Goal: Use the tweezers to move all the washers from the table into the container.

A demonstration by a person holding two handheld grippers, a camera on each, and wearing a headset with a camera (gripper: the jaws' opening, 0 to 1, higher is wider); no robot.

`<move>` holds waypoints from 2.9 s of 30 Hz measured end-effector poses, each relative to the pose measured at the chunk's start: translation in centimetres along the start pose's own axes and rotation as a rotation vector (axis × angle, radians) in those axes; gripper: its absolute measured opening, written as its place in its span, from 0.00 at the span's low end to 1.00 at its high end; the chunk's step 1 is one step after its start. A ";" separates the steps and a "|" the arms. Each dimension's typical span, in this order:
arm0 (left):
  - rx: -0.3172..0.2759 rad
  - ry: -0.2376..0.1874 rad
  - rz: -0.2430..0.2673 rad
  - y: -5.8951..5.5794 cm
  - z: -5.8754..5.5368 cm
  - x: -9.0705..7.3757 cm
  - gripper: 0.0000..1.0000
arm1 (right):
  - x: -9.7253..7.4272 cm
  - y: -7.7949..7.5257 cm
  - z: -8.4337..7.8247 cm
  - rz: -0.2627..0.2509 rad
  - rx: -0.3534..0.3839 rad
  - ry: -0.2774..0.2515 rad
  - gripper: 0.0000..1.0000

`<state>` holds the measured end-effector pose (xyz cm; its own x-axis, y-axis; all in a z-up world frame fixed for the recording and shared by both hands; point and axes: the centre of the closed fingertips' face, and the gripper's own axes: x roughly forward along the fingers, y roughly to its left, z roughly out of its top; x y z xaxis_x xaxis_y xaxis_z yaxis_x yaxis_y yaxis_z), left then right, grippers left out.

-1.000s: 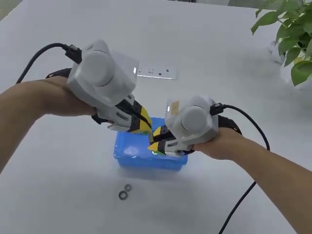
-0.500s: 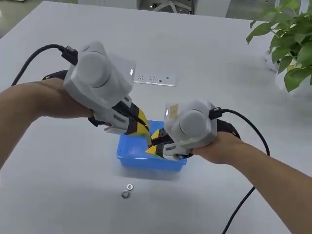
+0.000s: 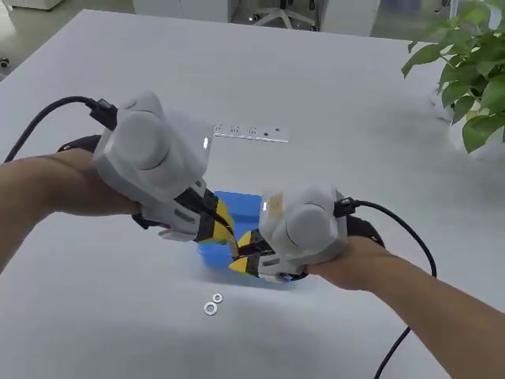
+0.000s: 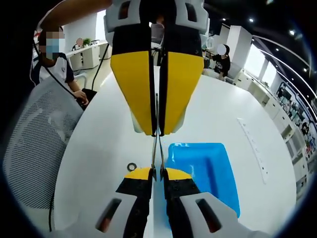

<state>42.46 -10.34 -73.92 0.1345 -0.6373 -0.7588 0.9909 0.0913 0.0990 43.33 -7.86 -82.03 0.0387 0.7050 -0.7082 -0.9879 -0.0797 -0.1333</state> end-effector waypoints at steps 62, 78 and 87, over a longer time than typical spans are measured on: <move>-0.100 0.066 -0.039 -3.8 -5.2 2.1 0.06 | 5.2 5.1 -1.0 0.119 0.079 -0.033 0.14; -0.098 0.084 -0.044 -3.9 -5.6 2.2 0.06 | 4.9 5.1 -1.3 0.119 0.102 -0.016 0.10; -0.094 0.082 -0.045 -4.0 -5.5 2.4 0.06 | 4.9 5.1 -1.4 0.123 0.098 -0.014 0.09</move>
<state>38.83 -8.02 -79.65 0.0847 -0.5780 -0.8116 0.9904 0.1379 0.0052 38.67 -5.81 -87.16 -0.0845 0.7037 -0.7055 -0.9950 -0.0968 0.0227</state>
